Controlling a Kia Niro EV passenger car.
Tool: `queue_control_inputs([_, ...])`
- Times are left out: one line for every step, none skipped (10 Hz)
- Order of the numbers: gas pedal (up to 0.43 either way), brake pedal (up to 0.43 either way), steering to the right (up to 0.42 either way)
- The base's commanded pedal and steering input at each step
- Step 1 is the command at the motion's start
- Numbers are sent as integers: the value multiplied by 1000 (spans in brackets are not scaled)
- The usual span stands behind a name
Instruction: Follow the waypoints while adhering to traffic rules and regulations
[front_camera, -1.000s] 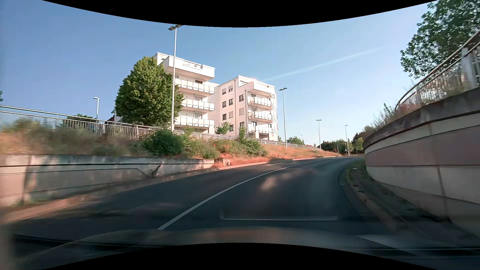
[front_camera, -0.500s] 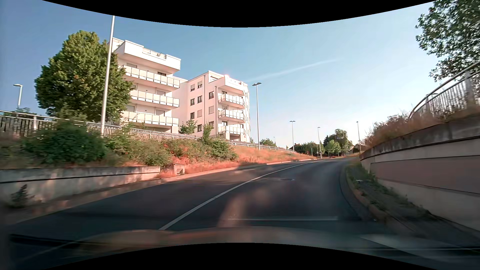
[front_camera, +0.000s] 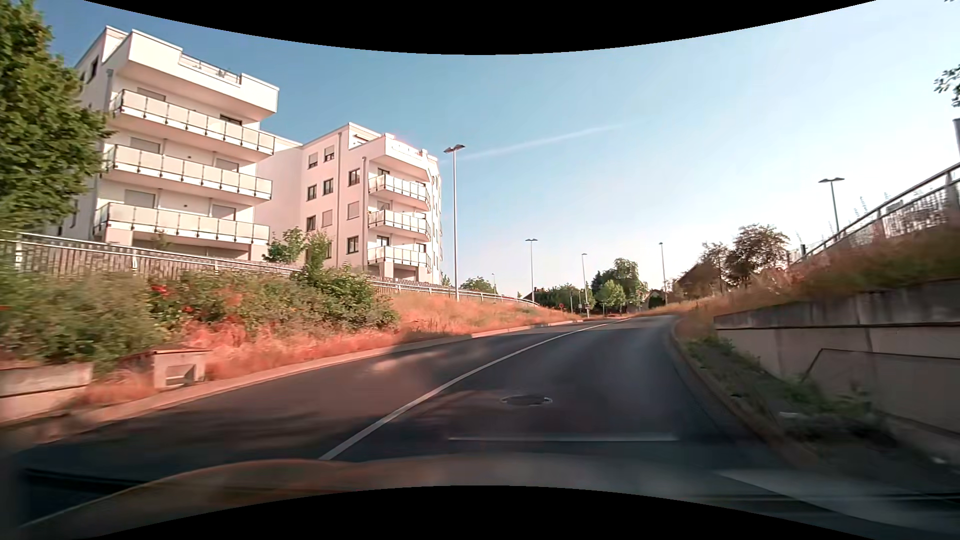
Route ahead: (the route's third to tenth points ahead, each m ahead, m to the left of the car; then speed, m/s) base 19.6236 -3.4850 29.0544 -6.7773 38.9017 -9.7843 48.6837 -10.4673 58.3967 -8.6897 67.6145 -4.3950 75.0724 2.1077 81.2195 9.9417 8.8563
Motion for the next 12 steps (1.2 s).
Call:
queue_control_inputs([169, 0, 118])
queue_control_inputs([169, 0, 118])
queue_control_inputs([169, 0, 115])
queue_control_inputs([169, 0, 112])
queue_control_inputs([169, 0, 110])
queue_control_inputs([169, 0, 107])
queue_control_inputs([169, 0, 100])
queue_control_inputs([169, 0, 96])
queue_control_inputs([169, 0, 89])
queue_control_inputs([169, 0, 83])
queue_control_inputs([169, 0, 78])
queue_control_inputs([169, 0, 72])
